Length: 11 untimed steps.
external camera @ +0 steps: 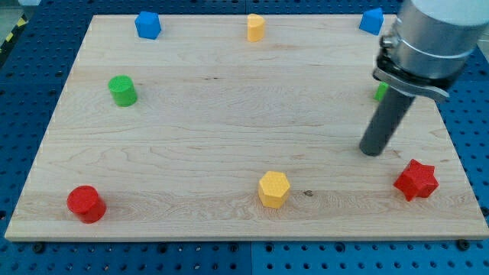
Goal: Point your arm diagonally to the bottom left of the yellow heart
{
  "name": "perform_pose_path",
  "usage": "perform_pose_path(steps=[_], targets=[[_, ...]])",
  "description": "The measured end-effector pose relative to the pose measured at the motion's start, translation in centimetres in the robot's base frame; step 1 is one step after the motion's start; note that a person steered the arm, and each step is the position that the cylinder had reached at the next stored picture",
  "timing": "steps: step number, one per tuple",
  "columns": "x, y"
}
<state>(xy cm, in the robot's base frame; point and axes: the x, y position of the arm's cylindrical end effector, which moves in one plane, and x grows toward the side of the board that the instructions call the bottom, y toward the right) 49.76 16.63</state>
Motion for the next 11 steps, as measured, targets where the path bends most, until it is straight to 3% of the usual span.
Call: perform_pose_path(steps=[3, 5, 9, 11], targets=[[-2.6, -5.2], [-5.4, -13.2], [-19.8, -23.8], [-29.6, -24.5]])
